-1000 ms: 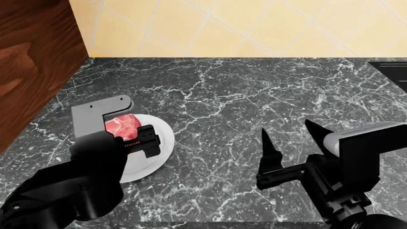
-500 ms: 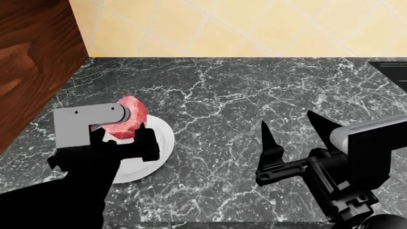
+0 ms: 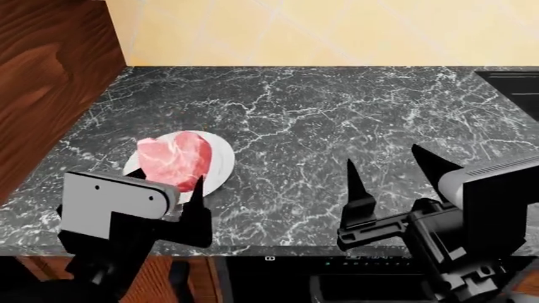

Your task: Place the steak on the rack of the oven.

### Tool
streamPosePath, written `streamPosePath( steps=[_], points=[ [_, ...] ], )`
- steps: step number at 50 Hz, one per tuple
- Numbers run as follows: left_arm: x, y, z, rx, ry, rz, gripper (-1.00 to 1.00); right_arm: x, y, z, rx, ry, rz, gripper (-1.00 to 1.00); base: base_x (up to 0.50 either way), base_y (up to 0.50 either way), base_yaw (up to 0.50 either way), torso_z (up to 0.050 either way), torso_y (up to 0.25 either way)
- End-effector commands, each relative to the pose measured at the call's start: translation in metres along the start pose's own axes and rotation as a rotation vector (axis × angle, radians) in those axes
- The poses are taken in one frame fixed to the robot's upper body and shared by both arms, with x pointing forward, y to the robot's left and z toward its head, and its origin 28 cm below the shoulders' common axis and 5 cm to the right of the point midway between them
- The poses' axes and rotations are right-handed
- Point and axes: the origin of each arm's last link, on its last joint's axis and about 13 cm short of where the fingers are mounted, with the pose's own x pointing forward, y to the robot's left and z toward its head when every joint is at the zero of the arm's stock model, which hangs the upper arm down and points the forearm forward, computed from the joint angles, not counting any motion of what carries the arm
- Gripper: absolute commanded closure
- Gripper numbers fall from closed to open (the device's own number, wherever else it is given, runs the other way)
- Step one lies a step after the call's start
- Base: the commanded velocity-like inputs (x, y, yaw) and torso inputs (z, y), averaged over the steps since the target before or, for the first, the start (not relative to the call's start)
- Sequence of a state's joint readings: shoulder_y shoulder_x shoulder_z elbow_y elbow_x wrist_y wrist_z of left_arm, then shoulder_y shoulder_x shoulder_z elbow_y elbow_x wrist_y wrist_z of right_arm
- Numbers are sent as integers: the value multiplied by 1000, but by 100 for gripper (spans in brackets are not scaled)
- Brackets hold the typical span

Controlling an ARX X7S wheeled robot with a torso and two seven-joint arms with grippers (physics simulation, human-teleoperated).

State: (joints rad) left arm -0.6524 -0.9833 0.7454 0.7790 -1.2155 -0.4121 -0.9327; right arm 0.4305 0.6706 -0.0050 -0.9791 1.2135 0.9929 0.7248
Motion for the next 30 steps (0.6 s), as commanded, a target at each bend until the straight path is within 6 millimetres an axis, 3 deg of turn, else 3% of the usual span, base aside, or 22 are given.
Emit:
streamPosePath(
  steps=[1,30],
  points=[
    [-3,2,4,20,-46,-35,100,-4,2,2,-6,0,-11,-100,-500,0,0,0,0],
    [-4,5,11,24,-51,-55,100,-1,4,8,-30,16,-8,-100,-500,0,0,0,0]
  ],
)
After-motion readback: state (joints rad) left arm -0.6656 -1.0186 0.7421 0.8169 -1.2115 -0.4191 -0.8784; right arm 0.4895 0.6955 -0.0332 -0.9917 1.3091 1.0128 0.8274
